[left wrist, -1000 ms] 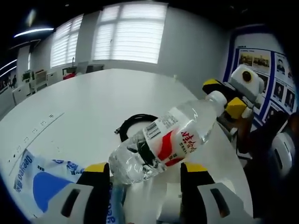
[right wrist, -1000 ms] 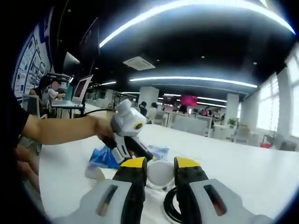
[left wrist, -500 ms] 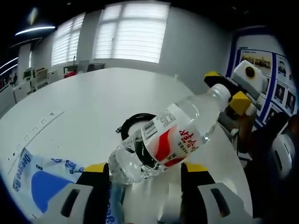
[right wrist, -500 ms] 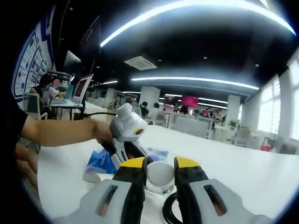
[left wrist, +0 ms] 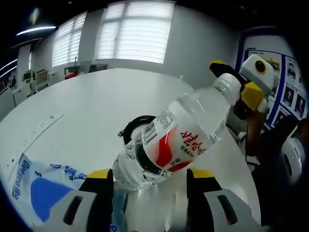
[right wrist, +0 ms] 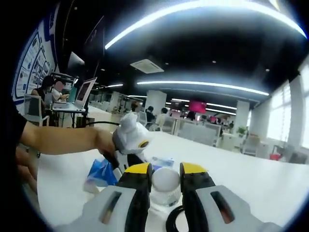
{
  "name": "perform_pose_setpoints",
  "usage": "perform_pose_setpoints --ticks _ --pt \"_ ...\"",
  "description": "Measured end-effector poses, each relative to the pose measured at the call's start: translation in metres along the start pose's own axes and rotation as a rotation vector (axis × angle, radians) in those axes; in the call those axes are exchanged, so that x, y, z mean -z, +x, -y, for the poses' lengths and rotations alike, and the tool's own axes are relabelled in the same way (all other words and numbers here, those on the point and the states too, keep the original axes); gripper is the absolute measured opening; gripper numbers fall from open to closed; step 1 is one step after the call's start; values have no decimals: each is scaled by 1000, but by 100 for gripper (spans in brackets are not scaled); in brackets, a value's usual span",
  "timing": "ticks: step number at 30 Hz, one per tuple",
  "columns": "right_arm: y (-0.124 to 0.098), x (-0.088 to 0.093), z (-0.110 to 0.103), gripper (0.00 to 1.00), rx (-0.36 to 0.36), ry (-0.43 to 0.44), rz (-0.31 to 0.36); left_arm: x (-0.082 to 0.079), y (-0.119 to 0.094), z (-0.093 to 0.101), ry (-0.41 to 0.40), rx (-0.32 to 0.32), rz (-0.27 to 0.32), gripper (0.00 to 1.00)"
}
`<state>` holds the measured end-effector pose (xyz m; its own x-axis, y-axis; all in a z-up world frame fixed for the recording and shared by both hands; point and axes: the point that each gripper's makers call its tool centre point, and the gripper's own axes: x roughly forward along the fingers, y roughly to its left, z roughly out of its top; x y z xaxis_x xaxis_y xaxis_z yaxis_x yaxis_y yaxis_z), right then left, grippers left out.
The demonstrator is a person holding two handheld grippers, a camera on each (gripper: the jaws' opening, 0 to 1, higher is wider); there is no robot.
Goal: Arrange the tabletop items into an orderly group along one side of the table until the central work area is clear of visible clutter.
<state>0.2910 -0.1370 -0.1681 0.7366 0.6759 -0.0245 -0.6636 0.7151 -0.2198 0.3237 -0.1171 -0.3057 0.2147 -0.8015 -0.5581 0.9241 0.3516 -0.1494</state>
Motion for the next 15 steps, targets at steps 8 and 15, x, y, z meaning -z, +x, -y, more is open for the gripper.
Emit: perform_pose_setpoints --ticks 8,15 --pt "11 -7 0 21 -12 -19 -9 1 0 3 5 6 -2 60" --pt "19 -10 1 21 -18 -18 -10 -1 -4 7 33 6 3 59"
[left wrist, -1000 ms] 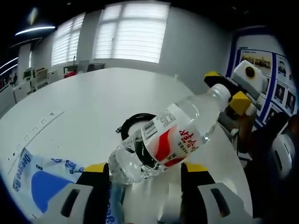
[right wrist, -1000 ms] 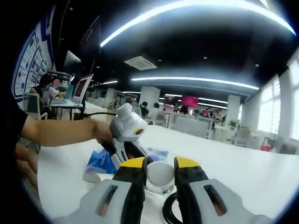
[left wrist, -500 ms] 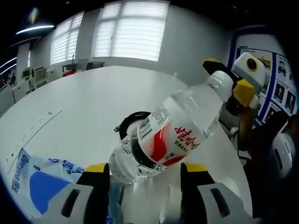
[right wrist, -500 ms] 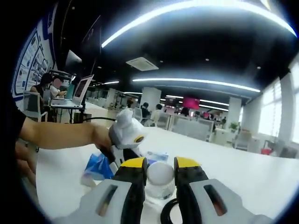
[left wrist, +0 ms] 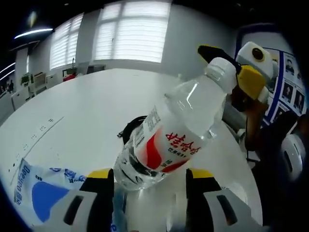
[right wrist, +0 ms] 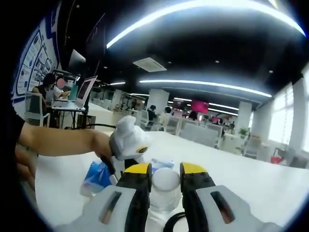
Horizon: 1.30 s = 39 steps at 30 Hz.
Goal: Arrange the tabletop items into an orderly group along one side of the table until the central work area is clear of visible clutter.
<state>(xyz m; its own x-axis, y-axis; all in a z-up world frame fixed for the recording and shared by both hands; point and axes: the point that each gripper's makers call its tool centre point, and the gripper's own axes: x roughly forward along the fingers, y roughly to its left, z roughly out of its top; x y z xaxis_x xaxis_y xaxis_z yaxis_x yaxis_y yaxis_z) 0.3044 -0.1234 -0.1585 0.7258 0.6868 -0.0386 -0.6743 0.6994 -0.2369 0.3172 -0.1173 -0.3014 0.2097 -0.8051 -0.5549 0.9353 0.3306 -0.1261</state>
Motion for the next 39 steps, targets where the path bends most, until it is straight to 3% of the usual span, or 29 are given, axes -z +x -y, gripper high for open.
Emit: perform_pose_setpoints --ticks 2,25,39 --pt "1 0 0 21 1 -3 -1 -5 -2 -6 -1 4 13 59" --pt "27 -4 12 21 -19 28 -10 -6 11 -25 12 5 -13 58" --pt "48 -5 14 21 -34 3 -48 -7 11 -27 -6 14 -8 57"
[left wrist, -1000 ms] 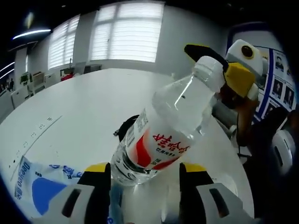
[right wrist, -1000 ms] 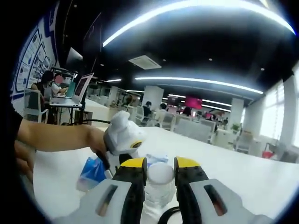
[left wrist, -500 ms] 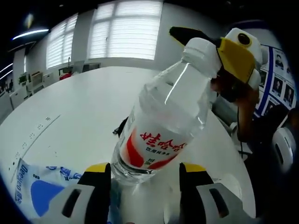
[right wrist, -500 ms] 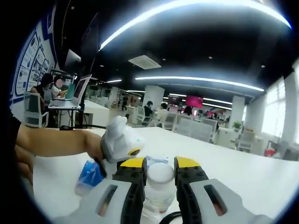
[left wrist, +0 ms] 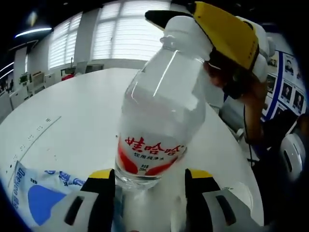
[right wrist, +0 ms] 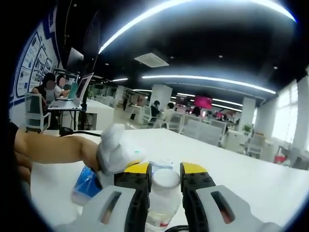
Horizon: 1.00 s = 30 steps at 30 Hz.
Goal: Arrange the tabletop items into an orderly group along one side of the table until the central work area is clear of visible clutter.
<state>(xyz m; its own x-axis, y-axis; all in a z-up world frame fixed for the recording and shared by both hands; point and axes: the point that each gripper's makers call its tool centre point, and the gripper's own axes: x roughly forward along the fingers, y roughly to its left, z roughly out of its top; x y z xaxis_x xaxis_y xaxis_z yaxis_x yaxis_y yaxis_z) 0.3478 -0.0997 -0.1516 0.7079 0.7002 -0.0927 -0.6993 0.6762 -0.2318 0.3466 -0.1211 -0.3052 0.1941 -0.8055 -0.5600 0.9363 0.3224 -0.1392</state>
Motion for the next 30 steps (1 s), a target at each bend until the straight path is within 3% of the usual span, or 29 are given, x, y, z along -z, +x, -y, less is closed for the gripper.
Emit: perform_pose_setpoints --ticks 25,30 --pt "10 11 4 23 14 -1 -61 3 -6 8 11 -23 -6 57" --pt "6 11 4 22 32 -32 -62 3 -9 8 15 -25 -3 57"
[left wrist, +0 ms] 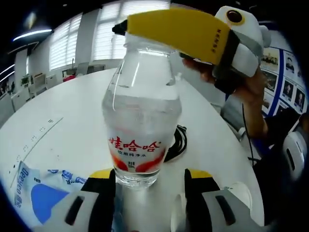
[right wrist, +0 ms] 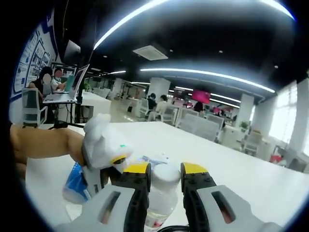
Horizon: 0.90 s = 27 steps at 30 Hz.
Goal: Arrange the tabletop items into an orderly group along one side of the table until the central work area is clear of visible clutter.
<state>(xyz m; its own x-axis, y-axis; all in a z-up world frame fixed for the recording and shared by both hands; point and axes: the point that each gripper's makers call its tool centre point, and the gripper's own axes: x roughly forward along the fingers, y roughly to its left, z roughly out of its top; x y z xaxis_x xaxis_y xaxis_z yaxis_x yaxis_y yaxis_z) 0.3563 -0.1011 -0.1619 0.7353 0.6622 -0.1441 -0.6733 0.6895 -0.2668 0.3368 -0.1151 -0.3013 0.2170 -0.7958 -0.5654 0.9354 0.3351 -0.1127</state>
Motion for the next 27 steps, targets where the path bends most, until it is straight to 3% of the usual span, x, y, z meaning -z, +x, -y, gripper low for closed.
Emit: perform_pose_setpoints --ticks 4,10,19,27 --pt "-4 0 3 24 40 -16 4 -5 -3 4 4 -8 12 57" --pt "-13 2 9 27 104 49 43 -11 -6 -1 18 -16 25 57" --pt "-16 3 8 26 115 68 59 -9 -2 -4 24 -48 30 56" --pt "-8 8 7 24 112 84 48 -12 2 -1 51 -72 35 49"
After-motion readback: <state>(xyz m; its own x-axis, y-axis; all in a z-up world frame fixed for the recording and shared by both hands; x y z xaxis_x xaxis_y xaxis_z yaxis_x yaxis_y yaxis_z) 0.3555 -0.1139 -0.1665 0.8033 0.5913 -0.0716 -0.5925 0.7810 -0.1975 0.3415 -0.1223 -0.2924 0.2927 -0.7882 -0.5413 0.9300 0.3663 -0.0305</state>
